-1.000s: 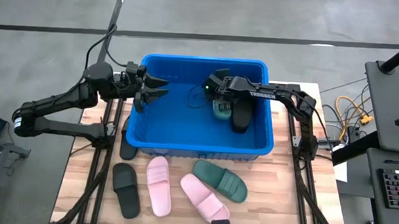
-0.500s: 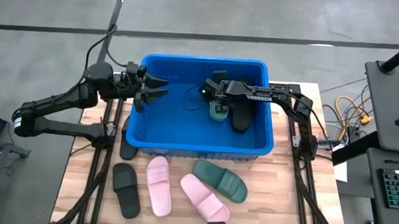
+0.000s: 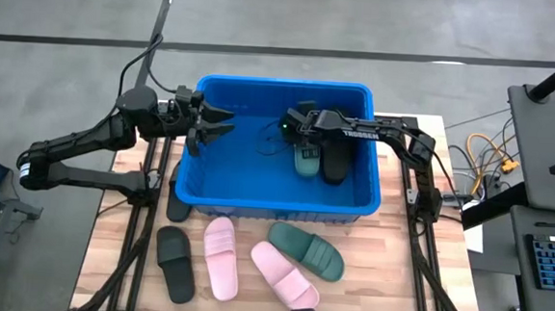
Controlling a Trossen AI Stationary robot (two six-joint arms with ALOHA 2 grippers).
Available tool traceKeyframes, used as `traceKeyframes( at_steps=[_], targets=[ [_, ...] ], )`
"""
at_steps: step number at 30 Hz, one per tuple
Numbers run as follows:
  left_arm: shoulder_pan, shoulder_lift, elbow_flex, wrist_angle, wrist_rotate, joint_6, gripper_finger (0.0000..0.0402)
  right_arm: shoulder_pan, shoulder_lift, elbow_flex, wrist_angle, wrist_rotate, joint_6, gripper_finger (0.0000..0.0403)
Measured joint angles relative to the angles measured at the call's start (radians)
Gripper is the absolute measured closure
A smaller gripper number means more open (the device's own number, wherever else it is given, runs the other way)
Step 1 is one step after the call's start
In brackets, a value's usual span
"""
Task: Pick and place slides into bin
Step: Put the green slide into the blue bin
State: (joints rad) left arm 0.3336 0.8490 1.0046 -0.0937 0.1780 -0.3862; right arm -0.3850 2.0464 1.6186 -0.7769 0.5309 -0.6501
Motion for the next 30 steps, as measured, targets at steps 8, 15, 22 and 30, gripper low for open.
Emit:
traceKeyframes(
  at_steps=[8, 15, 22, 30],
  targets=[
    [0.000, 0.000, 0.000, -0.001, 0.000, 0.000, 0.0205, -0.030, 0.000, 0.055, -0.117, -0.168, 0.085, 0.0183],
    [0.000, 0.000, 0.000, -0.002, 0.000, 0.000, 0.0205, -0.035, 0.000, 0.136, -0.165, -0.216, 0.106, 0.0183],
    [0.000, 0.000, 0.000, -0.002, 0.000, 0.000, 0.0205, -0.035, -0.002, 0.268, -0.291, -0.254, 0.266, 0.0183],
    [0.000, 0.000, 0.000, -0.008, 0.000, 0.001, 0.0205, -0.019, -0.031, 0.488, -0.427, -0.313, 0.487, 0.0184]
  ],
)
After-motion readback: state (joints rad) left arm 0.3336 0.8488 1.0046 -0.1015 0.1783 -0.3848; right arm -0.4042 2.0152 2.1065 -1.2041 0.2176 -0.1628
